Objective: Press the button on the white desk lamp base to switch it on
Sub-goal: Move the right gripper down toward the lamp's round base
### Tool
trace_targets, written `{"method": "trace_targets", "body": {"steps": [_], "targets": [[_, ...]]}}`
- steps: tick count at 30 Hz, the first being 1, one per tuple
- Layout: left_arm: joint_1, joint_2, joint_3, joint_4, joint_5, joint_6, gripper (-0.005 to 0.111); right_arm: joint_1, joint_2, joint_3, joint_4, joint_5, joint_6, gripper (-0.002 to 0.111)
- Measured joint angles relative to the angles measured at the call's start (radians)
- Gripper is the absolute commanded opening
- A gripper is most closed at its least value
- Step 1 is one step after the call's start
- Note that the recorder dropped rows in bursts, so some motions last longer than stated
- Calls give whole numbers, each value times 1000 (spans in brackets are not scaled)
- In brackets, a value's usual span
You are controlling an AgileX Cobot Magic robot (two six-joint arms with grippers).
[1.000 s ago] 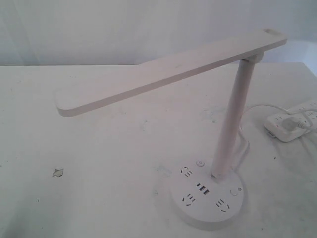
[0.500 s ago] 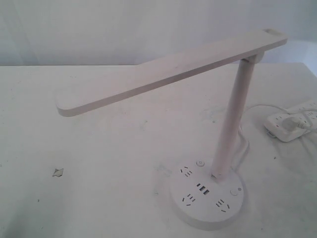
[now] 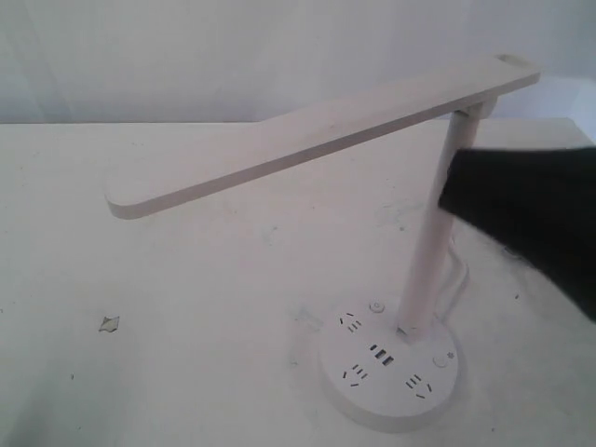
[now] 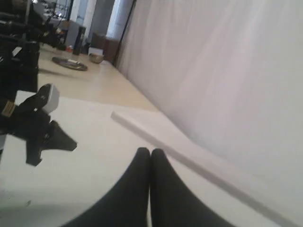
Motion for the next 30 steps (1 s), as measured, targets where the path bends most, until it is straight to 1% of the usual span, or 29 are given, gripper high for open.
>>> {"method": "trace_targets", "body": {"steps": [6,8,12,18,25,30], "targets": [[0,0,0,0,0,0,0,90,71,63,-73,0,2,0],[0,0,0,0,0,0,0,129,90,84,-80,26,-20,0],[0,0,0,0,0,0,0,208,140,125,-106,133,-65,0],[0,0,0,0,0,0,0,333,245,156,-148,328,-74,0],[0,0,0,0,0,0,0,479,402,160,-150,448,-76,0],[0,0,0,0,0,0,0,583,503,160,-149,632,-71,0]]}}
